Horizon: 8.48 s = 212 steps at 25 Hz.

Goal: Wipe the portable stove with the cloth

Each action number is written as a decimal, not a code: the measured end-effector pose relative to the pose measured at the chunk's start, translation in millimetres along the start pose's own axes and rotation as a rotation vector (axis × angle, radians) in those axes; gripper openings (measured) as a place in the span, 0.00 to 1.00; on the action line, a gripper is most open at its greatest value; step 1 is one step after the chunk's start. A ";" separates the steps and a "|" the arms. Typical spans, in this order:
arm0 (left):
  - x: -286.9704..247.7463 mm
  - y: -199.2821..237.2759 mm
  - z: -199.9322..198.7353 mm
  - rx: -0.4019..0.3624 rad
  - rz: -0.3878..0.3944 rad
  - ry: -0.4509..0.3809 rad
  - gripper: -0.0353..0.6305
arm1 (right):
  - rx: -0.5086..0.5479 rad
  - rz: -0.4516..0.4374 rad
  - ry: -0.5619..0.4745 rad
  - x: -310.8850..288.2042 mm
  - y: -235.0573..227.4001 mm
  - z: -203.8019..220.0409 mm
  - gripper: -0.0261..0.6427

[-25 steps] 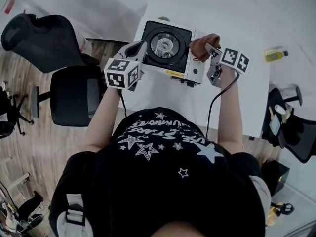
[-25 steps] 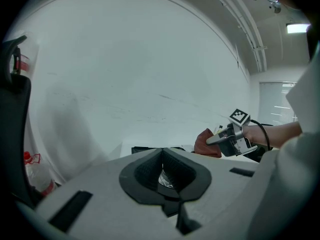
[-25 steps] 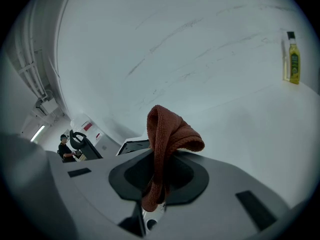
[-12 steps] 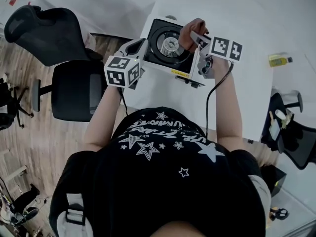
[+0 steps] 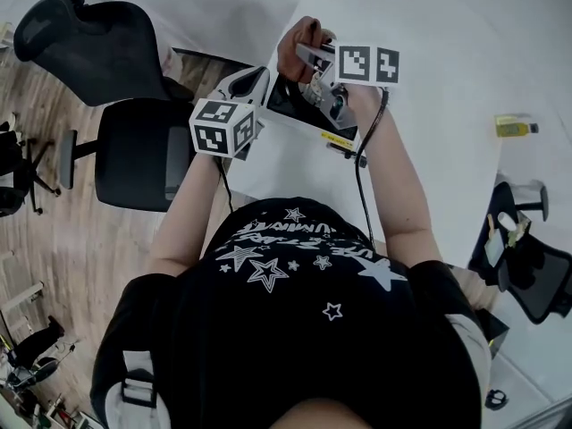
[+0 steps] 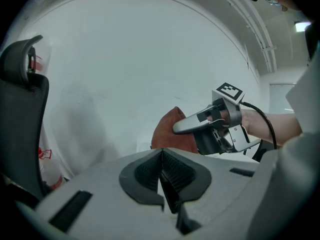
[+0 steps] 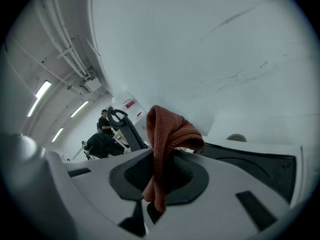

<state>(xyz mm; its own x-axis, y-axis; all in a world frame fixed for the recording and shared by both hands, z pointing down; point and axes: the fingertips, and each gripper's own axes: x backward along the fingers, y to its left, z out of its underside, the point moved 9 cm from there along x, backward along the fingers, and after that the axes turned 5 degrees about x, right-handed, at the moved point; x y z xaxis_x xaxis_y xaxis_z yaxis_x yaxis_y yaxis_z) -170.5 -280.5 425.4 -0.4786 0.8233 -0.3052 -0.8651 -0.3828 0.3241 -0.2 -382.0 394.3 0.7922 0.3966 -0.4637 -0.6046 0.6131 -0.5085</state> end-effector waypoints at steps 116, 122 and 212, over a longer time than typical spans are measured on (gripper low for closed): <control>68.0 -1.4 19.8 -0.005 -0.053 0.018 0.07 | -0.136 -0.028 0.059 58.5 28.1 83.8 0.12; 93.1 7.2 27.8 0.018 -0.111 0.011 0.07 | -0.084 -0.114 0.111 14.2 57.7 74.3 0.12; 45.1 -83.2 59.9 -0.039 0.183 0.148 0.07 | -0.425 0.331 -0.095 222.6 -42.6 214.5 0.12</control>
<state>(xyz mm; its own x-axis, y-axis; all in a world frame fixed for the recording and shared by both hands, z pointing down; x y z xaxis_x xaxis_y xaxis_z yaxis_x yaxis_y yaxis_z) -111.2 -186.3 438.3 -0.6419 0.6696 -0.3736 -0.7660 -0.5378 0.3521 219.7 -173.2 468.4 0.5462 0.5937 -0.5909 -0.7874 0.1232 -0.6041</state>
